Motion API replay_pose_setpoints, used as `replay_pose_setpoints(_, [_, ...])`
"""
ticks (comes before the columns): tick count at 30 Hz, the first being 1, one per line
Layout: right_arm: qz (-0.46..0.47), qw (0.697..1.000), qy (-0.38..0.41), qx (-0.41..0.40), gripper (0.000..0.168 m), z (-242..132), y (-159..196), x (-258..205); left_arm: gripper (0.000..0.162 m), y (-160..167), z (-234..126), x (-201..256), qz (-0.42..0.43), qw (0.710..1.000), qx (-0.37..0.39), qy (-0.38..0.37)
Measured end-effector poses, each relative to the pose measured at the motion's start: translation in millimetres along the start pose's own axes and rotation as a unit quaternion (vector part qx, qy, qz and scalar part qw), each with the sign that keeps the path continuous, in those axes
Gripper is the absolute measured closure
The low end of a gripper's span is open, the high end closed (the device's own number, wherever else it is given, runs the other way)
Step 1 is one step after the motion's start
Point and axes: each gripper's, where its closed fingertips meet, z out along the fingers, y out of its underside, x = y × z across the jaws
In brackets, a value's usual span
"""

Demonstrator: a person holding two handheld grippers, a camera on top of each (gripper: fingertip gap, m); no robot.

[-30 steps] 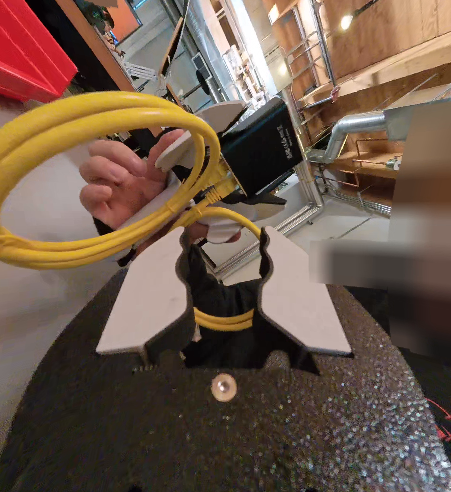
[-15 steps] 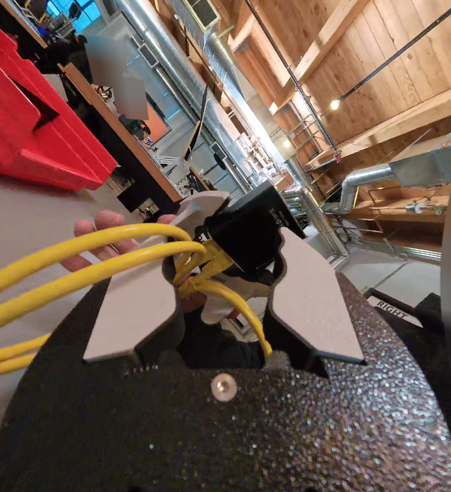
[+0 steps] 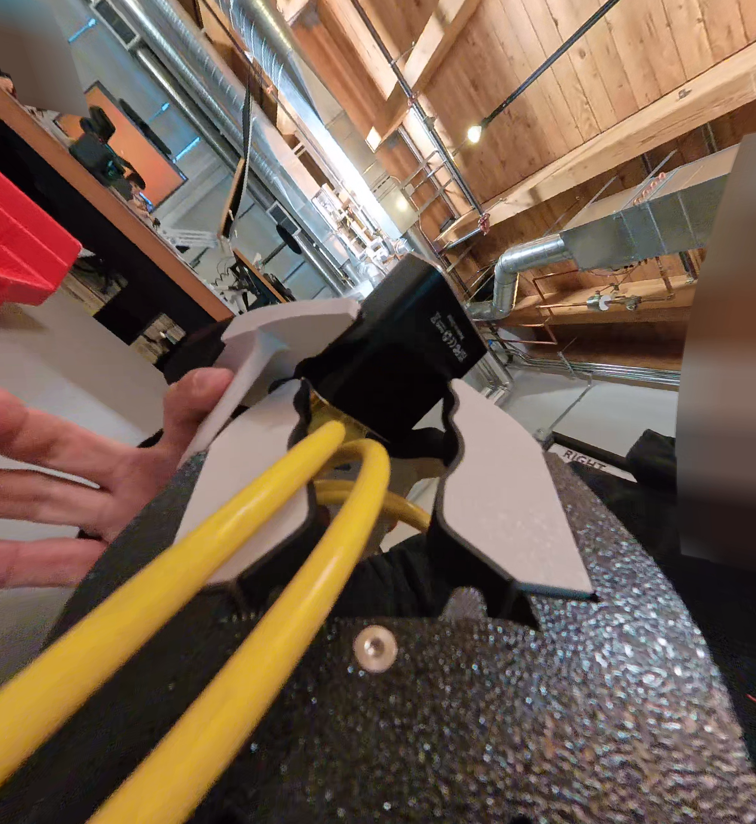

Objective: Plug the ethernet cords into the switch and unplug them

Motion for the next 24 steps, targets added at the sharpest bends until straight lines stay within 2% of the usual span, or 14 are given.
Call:
replay_pose_setpoints(2, [0.017, 1.0, 0.003, 0.012, 0.099, -2.4, -3.8, 2.0, 0.118, -4.0, -3.9, -4.7, 0.019, 1.0, 0.02, -0.009])
replay_pose_setpoints(4, [0.011, 1.0, 0.028, 0.004, 0.1, -6.2, -4.2, 9.2, 0.121, -10.2, -9.3, -7.9, 0.024, 0.999, 0.041, -0.019])
replay_pose_setpoints(6, [-0.001, 0.998, 0.058, -0.02, 0.094, -12.3, -2.0, 17.6, 0.124, -18.4, -15.5, -10.2, 0.045, 0.996, 0.06, -0.042])
replay_pose_setpoints(9, [-0.027, 0.994, 0.085, -0.063, 0.088, -23.4, -3.5, 23.6, 0.126, -21.2, -23.7, -16.8, 0.04, 0.995, 0.028, -0.084])
replay_pose_setpoints(12, [-0.113, 0.982, 0.098, -0.119, 0.086, -33.6, -11.3, 19.3, 0.126, -14.8, -33.2, -25.2, -0.004, 0.992, -0.056, -0.114])
replay_pose_setpoints(14, [-0.131, 0.974, 0.078, -0.167, 0.088, -37.5, -8.0, 9.4, 0.126, -5.3, -38.7, -27.3, -0.021, 0.982, -0.136, -0.127])
replay_pose_setpoints(18, [-0.181, 0.961, 0.066, -0.198, 0.089, -30.0, -3.3, 1.7, 0.126, 19.2, -49.1, -34.1, -0.024, 0.932, -0.319, -0.17])
replay_pose_setpoints(21, [-0.188, 0.939, 0.063, -0.28, 0.089, -31.7, 25.2, 5.3, 0.126, 18.4, -49.9, -36.9, -0.028, 0.902, -0.386, -0.191])
replay_pose_setpoints(24, [-0.225, 0.917, 0.088, -0.317, 0.095, -37.2, 34.1, 17.3, 0.127, 16.0, -53.6, -38.4, -0.038, 0.876, -0.438, -0.198])
